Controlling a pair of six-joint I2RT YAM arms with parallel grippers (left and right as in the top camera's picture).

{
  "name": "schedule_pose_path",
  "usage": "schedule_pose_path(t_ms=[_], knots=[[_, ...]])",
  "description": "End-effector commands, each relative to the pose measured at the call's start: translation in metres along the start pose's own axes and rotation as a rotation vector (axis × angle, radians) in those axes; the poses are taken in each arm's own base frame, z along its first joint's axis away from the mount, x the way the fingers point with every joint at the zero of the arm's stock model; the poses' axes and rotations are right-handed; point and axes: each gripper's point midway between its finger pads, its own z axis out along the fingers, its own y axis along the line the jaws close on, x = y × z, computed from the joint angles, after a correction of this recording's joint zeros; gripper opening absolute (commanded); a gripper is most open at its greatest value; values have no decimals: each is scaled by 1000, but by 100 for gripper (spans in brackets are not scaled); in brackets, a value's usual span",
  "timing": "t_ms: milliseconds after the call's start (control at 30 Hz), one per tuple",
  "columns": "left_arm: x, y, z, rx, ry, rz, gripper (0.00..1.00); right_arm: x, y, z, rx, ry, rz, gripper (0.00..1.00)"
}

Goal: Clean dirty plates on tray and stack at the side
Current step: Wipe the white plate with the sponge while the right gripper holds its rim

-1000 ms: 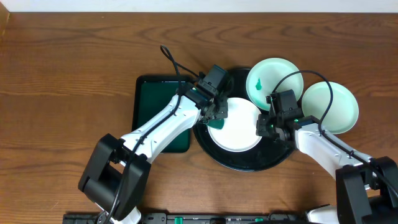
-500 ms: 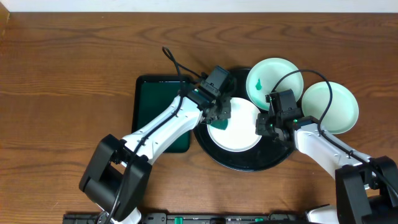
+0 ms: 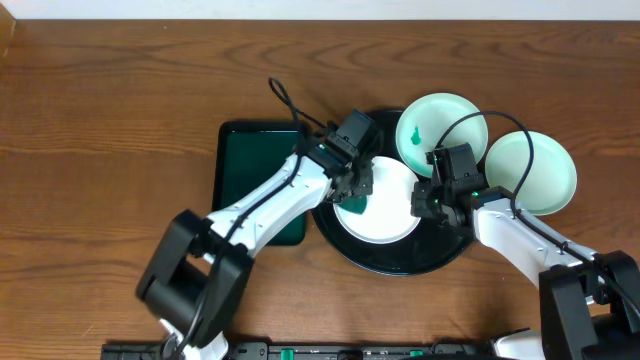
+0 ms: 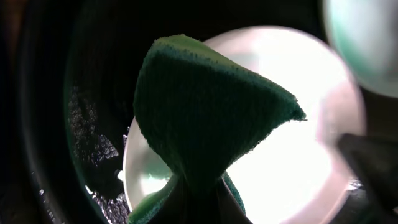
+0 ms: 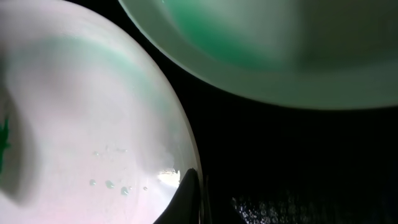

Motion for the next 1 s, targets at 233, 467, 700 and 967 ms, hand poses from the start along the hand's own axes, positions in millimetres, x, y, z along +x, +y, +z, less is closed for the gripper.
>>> schedule_pose_path(t_ms=[233, 467, 700, 967], knots=[[-3, 5, 12, -42, 4, -6, 7, 2, 19, 1, -26, -16, -121, 1], [-7, 10, 9, -70, -12, -3, 7, 2, 18, 2, -14, -18, -131, 1], [-17, 7, -10, -109, -15, 23, 7, 0, 16, 2, -1, -28, -130, 21], [-12, 17, -8, -159, 5, 23, 7, -1, 17, 2, -4, -34, -130, 1]])
